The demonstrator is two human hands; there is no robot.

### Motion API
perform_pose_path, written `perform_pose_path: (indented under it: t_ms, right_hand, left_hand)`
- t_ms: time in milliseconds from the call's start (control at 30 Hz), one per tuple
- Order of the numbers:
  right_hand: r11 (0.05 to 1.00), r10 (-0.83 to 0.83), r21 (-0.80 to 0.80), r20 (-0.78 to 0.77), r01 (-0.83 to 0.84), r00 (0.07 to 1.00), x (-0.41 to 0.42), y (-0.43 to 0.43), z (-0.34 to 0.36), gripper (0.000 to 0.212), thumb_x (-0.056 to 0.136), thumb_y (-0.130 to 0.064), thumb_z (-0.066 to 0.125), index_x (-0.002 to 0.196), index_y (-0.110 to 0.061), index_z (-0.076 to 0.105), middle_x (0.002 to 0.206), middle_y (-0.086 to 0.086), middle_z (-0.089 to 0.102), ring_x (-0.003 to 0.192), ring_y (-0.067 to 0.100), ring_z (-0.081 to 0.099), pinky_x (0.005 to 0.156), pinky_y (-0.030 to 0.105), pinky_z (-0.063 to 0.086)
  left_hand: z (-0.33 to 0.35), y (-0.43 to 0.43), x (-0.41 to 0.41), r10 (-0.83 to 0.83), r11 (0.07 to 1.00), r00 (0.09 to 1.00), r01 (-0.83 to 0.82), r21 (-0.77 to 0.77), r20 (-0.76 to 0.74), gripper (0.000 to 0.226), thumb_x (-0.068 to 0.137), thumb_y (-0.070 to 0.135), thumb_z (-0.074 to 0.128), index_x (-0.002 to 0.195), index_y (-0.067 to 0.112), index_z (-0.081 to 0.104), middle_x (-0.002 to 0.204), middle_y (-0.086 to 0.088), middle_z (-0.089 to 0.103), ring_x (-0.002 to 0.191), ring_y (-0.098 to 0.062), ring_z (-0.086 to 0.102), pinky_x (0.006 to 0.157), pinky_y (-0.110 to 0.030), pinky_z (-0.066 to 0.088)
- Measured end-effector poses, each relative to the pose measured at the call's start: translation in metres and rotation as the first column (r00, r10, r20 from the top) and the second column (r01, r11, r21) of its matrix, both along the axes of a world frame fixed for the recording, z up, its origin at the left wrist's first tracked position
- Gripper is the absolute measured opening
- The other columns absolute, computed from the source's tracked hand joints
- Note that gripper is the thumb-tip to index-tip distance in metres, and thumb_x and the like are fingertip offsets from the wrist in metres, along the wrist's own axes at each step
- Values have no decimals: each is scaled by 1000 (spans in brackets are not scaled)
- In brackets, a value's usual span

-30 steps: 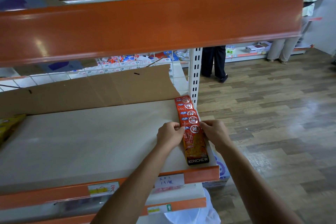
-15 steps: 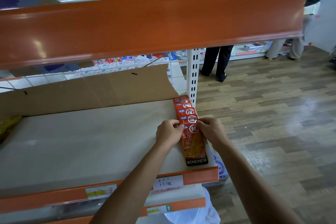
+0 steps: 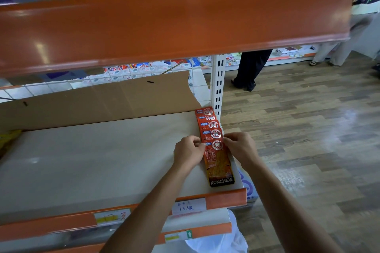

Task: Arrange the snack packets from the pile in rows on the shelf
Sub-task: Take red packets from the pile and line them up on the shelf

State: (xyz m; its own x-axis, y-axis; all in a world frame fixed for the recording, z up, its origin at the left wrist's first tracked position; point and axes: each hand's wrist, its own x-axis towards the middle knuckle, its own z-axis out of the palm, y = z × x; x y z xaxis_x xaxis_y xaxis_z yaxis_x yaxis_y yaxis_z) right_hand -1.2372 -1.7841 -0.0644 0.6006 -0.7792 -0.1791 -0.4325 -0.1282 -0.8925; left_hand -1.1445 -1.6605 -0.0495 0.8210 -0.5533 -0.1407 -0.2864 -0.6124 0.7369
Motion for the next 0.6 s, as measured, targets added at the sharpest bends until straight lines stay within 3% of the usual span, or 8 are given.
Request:
perform_pose_path:
  t_ms: [200, 333, 600]
  right_hand:
    - [1000, -18, -21, -8, 18, 1000, -3, 1, -4, 10, 88, -19, 65, 88, -17, 74, 82, -1, 72, 78, 17, 69, 77, 42, 59]
    - [998, -60, -27, 10, 60, 998, -2, 0, -4, 20, 86, -16, 67, 106, -10, 70, 99, 5, 71, 85, 16, 68, 73, 33, 58]
    - [992, -117, -52, 41, 119, 992, 0, -3, 0, 18, 82, -13, 71, 101, -10, 71, 91, 4, 72, 82, 16, 67, 75, 34, 57]
  left_hand:
    - [-1, 6, -1, -11, 999, 1000, 10, 48, 23, 31, 89, 32, 65, 115, 15, 64, 111, -1, 69, 101, -15, 64, 89, -31, 52]
    - [1, 4, -2, 12, 1000, 1000, -12, -8, 8, 27, 87, 28, 68, 111, 14, 64, 105, -3, 71, 92, -16, 68, 85, -33, 54]
    - [-2, -4, -1, 66, 993, 996, -71, -89, -54, 23, 87, 27, 69, 106, 14, 65, 101, -5, 72, 91, -18, 69, 85, -36, 56]
